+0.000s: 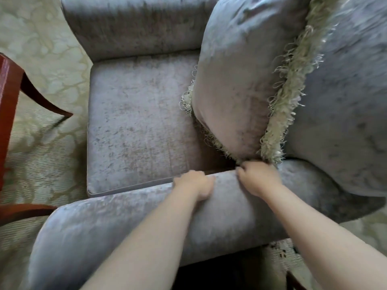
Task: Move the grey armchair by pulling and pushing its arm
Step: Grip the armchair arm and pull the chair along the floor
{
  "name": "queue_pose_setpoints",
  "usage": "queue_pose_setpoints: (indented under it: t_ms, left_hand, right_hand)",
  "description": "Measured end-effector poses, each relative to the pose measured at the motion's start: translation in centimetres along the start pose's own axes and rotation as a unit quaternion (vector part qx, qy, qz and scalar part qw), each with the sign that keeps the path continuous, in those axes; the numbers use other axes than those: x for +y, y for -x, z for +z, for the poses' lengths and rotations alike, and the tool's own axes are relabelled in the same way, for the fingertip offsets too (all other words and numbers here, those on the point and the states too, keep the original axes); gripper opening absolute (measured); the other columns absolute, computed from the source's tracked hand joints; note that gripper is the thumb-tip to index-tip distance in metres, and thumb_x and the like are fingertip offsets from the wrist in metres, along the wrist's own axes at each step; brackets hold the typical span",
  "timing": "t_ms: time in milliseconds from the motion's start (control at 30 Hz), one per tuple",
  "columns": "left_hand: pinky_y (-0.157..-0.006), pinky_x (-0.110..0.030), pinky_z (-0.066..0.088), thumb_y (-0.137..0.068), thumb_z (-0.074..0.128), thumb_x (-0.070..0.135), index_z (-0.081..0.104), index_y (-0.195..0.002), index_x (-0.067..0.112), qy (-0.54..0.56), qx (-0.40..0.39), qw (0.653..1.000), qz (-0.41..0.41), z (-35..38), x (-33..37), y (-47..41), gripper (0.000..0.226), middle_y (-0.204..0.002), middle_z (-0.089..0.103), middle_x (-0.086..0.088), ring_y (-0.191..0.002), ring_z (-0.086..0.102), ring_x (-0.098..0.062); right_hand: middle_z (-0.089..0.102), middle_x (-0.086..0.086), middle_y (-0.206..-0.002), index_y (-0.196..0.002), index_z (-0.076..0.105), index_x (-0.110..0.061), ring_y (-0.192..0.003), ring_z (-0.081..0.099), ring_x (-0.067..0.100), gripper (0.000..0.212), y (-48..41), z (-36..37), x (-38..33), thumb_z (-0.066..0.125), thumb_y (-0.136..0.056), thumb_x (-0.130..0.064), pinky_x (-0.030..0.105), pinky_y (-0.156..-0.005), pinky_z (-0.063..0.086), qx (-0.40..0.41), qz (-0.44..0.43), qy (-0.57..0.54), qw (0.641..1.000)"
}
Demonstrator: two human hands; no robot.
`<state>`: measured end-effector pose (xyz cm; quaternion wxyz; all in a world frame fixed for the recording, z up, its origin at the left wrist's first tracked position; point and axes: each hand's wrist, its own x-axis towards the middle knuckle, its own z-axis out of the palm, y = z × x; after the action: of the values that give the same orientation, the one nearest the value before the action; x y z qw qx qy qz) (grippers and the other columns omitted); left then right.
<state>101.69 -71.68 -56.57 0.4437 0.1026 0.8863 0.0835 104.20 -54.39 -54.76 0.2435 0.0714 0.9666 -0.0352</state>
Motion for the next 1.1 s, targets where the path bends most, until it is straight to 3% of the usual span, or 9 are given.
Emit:
queue_pose_setpoints:
  t_ms: [133,267,500,633,767,967,1100]
  left_hand:
    - [-0.099,-0.050,0.029,-0.097,0.022,0.040,0.042,-0.134,0.011,-0.022,0.052,0.998,0.037,1.5,11.1,-1.0,0.051,-0.137,0.043,-0.016,-0.124,0.042,-0.035]
    - [-0.100,-0.050,0.028,-0.097,0.025,0.035,0.047,-0.132,0.009,-0.013,0.078,0.996,0.027,1.6,17.0,-2.6,0.049,-0.137,0.045,-0.017,-0.125,0.040,-0.034]
    - [-0.088,-0.039,0.038,-0.092,0.032,0.021,0.063,-0.109,0.010,0.030,0.116,0.993,0.015,1.5,17.1,-4.6,0.037,-0.116,0.062,-0.015,-0.106,0.057,-0.033]
    - [-0.087,-0.039,0.039,-0.093,0.031,0.021,0.063,-0.108,0.010,0.036,0.130,0.991,0.010,1.7,17.1,-4.9,0.037,-0.115,0.062,-0.015,-0.105,0.057,-0.033]
    - [-0.089,-0.043,0.035,-0.091,0.031,0.018,0.062,-0.109,0.010,-0.001,0.146,0.989,-0.005,2.0,17.3,-4.8,0.037,-0.115,0.061,-0.015,-0.105,0.054,-0.033]
    - [-0.081,-0.039,0.038,-0.092,0.029,0.017,0.060,-0.112,0.009,0.010,0.164,0.986,0.002,2.1,17.3,-4.6,0.038,-0.119,0.059,-0.015,-0.106,0.055,-0.033]
    - [-0.088,-0.040,0.039,-0.095,0.027,0.021,0.059,-0.116,0.007,0.021,0.148,0.989,-0.001,2.0,17.0,-4.1,0.041,-0.124,0.058,-0.014,-0.110,0.054,-0.033]
  right_hand:
    - [0.066,0.007,-0.104,-0.096,0.065,-0.021,-0.097,0.059,0.028,0.027,0.1,-0.6,7.2,0.041,-0.092,-0.033,0.032,-0.073,0.042,0.031,-0.030,0.007,0.999]
    - [0.059,0.013,-0.101,-0.095,0.063,-0.011,-0.096,0.058,0.034,0.021,-0.9,-0.4,9.4,0.048,-0.087,-0.022,0.036,-0.071,0.046,0.083,0.076,-0.087,0.990]
    - [0.064,0.008,-0.116,-0.110,0.063,-0.020,-0.101,0.062,0.030,0.031,-3.3,-0.3,10.3,0.042,-0.089,-0.026,0.031,-0.073,0.047,-0.028,-0.002,-0.010,1.000]
    - [0.063,0.010,-0.122,-0.114,0.063,-0.019,-0.106,0.060,0.031,0.033,-4.1,-1.0,10.4,0.039,-0.092,-0.029,0.032,-0.081,0.048,-0.087,-0.027,-0.024,0.996]
    - [0.060,0.009,-0.126,-0.118,0.060,-0.020,-0.108,0.059,0.030,0.035,-5.2,-1.2,10.5,0.039,-0.093,-0.032,0.026,-0.075,0.040,-0.140,-0.023,-0.041,0.989]
    - [0.063,0.010,-0.121,-0.112,0.063,-0.019,-0.104,0.059,0.031,0.036,-4.8,-1.0,10.8,0.038,-0.091,-0.033,0.027,-0.073,0.038,-0.118,-0.040,-0.053,0.991]
    - [0.063,0.010,-0.120,-0.113,0.063,-0.019,-0.103,0.060,0.031,0.037,-4.0,-1.2,10.6,0.039,-0.091,-0.034,0.026,-0.072,0.038,-0.091,-0.034,-0.052,0.994]
